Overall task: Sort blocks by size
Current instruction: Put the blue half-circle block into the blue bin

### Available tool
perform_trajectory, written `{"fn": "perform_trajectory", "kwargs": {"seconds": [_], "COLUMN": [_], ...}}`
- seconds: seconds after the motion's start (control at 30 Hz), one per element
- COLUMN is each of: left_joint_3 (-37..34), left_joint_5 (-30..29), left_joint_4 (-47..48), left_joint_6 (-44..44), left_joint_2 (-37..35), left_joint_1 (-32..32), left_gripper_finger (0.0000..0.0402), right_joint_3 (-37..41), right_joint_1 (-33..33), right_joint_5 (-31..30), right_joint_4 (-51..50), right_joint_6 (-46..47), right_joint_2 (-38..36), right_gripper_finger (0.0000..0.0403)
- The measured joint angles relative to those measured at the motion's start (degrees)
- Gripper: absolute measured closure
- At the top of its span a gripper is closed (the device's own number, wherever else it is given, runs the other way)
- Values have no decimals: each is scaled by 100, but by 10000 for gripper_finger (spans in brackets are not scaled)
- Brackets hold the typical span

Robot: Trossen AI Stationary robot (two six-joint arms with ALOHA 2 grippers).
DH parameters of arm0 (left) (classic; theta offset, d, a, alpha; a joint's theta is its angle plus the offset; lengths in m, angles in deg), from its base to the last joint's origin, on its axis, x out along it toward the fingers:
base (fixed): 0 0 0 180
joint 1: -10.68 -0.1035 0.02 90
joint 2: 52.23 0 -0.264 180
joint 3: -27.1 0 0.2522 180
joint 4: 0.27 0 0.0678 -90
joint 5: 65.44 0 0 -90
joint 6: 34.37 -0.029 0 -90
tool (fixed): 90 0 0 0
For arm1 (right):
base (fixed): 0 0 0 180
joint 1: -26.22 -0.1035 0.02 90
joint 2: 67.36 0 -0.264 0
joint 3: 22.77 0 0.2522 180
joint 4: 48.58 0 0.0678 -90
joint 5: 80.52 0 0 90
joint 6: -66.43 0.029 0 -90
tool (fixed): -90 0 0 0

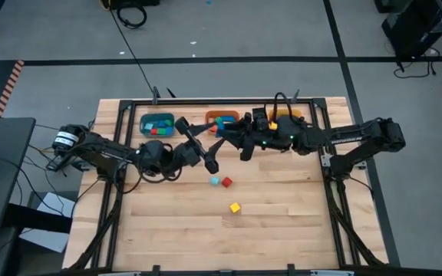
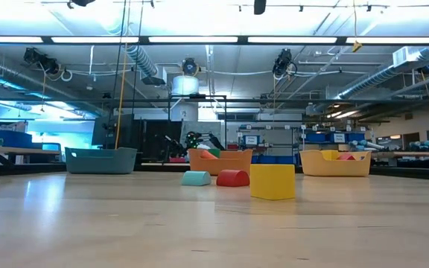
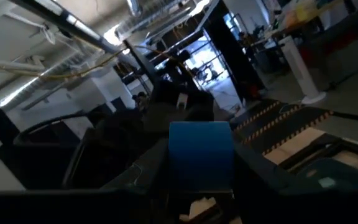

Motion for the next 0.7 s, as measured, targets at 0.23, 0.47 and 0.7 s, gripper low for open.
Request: {"fn": "perform_trajectory", "kwargs": {"seconds": [0.23,0.47,0.7], "left_joint_3": [0,0,-4], "left_joint_5": [33,49,127], "left_joint_4": [-15,22,61], "left_joint_6": [25,46,50], "left_joint_2": [0,0,0], "left_joint_1": [-89,-105,-105], "left_gripper_finger": [150,203,258], "right_joint_3": [0,0,0], "right_joint_1": [0,0,7], "right_joint_5": [94,179,175], "right_joint_4": [31,23,-72], "right_joint_6": [-5,15,155], "right_joint_2": [0,0,-2], "right_gripper_finger": [257,257,223]}}
